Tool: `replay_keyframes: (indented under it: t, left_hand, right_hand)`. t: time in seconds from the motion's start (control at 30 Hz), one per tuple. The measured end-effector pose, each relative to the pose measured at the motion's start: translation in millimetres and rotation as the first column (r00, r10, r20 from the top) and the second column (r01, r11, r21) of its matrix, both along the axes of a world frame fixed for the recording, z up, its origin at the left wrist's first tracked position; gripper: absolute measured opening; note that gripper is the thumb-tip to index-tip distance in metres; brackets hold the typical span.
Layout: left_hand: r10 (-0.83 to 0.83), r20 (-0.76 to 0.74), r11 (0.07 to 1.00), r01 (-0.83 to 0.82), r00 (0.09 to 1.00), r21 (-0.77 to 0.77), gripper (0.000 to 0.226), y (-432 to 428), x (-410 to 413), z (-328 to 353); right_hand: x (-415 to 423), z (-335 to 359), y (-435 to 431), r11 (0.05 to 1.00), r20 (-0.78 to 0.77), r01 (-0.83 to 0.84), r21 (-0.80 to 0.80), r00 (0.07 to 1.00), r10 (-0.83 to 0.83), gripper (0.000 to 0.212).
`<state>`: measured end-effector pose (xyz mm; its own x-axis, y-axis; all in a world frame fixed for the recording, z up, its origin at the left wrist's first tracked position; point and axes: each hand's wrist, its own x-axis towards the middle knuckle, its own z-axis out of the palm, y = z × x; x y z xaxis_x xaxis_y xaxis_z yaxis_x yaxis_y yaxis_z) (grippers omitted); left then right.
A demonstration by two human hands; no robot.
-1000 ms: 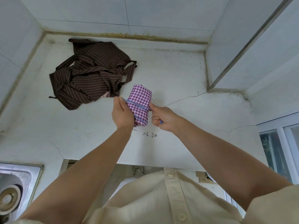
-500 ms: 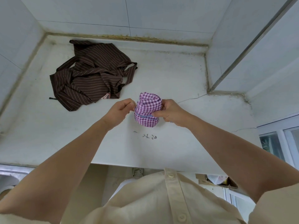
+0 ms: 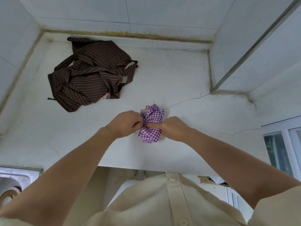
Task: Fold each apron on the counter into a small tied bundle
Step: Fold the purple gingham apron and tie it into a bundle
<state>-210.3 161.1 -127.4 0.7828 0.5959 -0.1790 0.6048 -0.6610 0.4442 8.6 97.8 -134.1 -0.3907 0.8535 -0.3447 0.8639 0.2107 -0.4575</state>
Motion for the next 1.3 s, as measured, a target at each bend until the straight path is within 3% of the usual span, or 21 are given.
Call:
replay_keyframes:
  t: [0.07, 0.23, 0.3, 0.4, 0.57, 0.8, 1.0, 1.3]
  left_hand:
    - [-0.024, 0.117, 1.000, 0.024, 0.993, 0.005, 0.029, -1.4, 5.0, 0.5]
    - [-0.032, 0.222, 0.996, 0.050, 0.974, -0.073, 0.032, -8.4, 29.5, -1.7]
    - [0.130, 0.270, 0.977, -0.077, 0.954, -0.198, 0.034, -10.2, 35.9, -4.1]
    - [0.400, 0.263, 0.868, -0.271, 0.878, -0.416, 0.026, -12.4, 42.1, -11.6]
    - [0.480, 0.150, 0.793, -0.354, 0.864, -0.495, 0.033, -13.2, 59.7, -16.3]
    - [0.468, 0.111, 0.802, -0.368, 0.877, -0.471, 0.024, -11.1, 67.6, -17.2]
    - [0.338, 0.123, 0.893, -0.276, 0.933, -0.355, 0.019, -17.8, 72.3, -18.3]
    - [0.505, 0.200, 0.842, -0.428, 0.840, -0.330, 0.010, -33.6, 80.9, -25.5]
  right_hand:
    - [3.7, 2.3, -3.9, 0.979, 0.042, -0.183, 0.094, 0.983, 0.180, 0.045]
    - [6.2, 11.1, -1.4, 0.993, -0.014, -0.114, 0.023, 0.993, 0.114, 0.042]
    - [9.9, 6.3, -1.4, 0.996, -0.046, -0.093, -0.002, 0.995, 0.093, 0.042]
    - [11.0, 0.1, -3.3, 0.996, -0.076, -0.060, -0.062, 0.996, 0.055, 0.043]
    - [16.6, -5.7, -5.4, 0.975, -0.148, 0.100, -0.199, 0.980, -0.130, 0.039]
    - [23.7, -3.5, -7.5, 0.937, -0.262, 0.316, -0.153, 0.901, -0.346, 0.015]
    - [16.6, 5.9, -2.9, 0.934, -0.355, 0.352, -0.065, 0.866, -0.351, 0.013]
    - [-0.8, 4.8, 0.3, 0.914, -0.453, 0.392, -0.100, 0.801, -0.393, 0.017]
